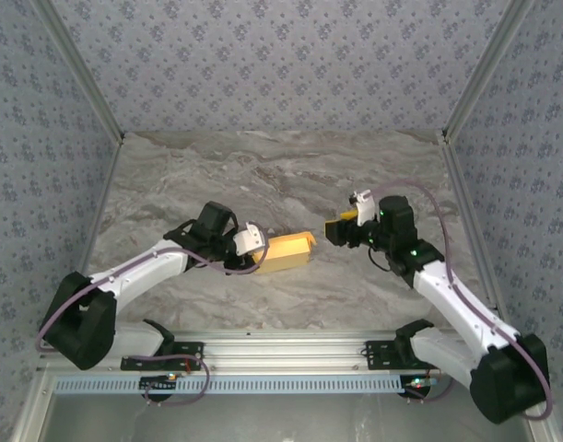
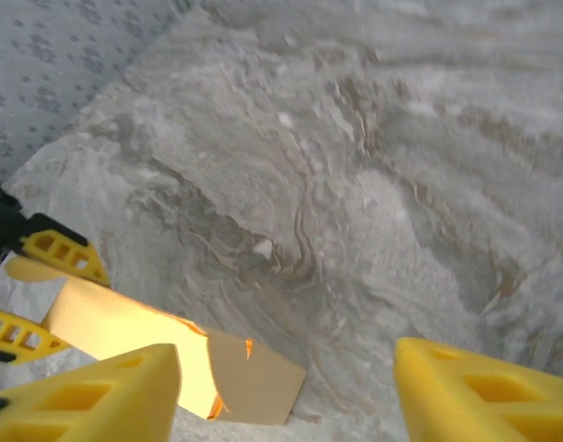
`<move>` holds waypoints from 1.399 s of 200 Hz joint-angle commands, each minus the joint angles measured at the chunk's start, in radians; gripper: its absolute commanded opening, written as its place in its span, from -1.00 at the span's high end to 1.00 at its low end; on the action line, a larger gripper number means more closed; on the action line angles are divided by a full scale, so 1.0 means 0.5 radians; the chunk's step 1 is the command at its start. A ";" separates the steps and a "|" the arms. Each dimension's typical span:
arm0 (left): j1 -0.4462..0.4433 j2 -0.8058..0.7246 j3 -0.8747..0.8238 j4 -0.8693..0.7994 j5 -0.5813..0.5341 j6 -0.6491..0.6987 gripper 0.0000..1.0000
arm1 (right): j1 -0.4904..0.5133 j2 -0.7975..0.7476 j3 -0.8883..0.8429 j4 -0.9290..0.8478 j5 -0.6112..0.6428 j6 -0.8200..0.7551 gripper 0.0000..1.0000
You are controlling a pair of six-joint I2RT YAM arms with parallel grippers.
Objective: Fold the paper box
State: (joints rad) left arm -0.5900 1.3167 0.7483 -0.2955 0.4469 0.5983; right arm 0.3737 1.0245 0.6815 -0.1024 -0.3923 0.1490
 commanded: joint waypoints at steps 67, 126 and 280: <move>0.005 0.074 0.043 -0.058 0.091 0.093 0.17 | 0.219 0.502 0.533 -0.760 -0.218 0.019 -0.15; 0.007 0.103 0.037 -0.004 0.048 0.111 0.15 | 0.109 0.703 0.629 -0.783 -0.482 0.730 -0.05; -0.018 0.091 0.006 0.069 0.023 0.152 0.16 | 0.235 0.797 0.653 -0.888 -0.231 0.772 0.30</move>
State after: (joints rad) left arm -0.5896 1.3571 0.7605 -0.2886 0.4675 0.6464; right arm 0.4824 1.4151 0.9882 -0.5022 -0.5552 0.5568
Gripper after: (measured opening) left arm 0.422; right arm 0.357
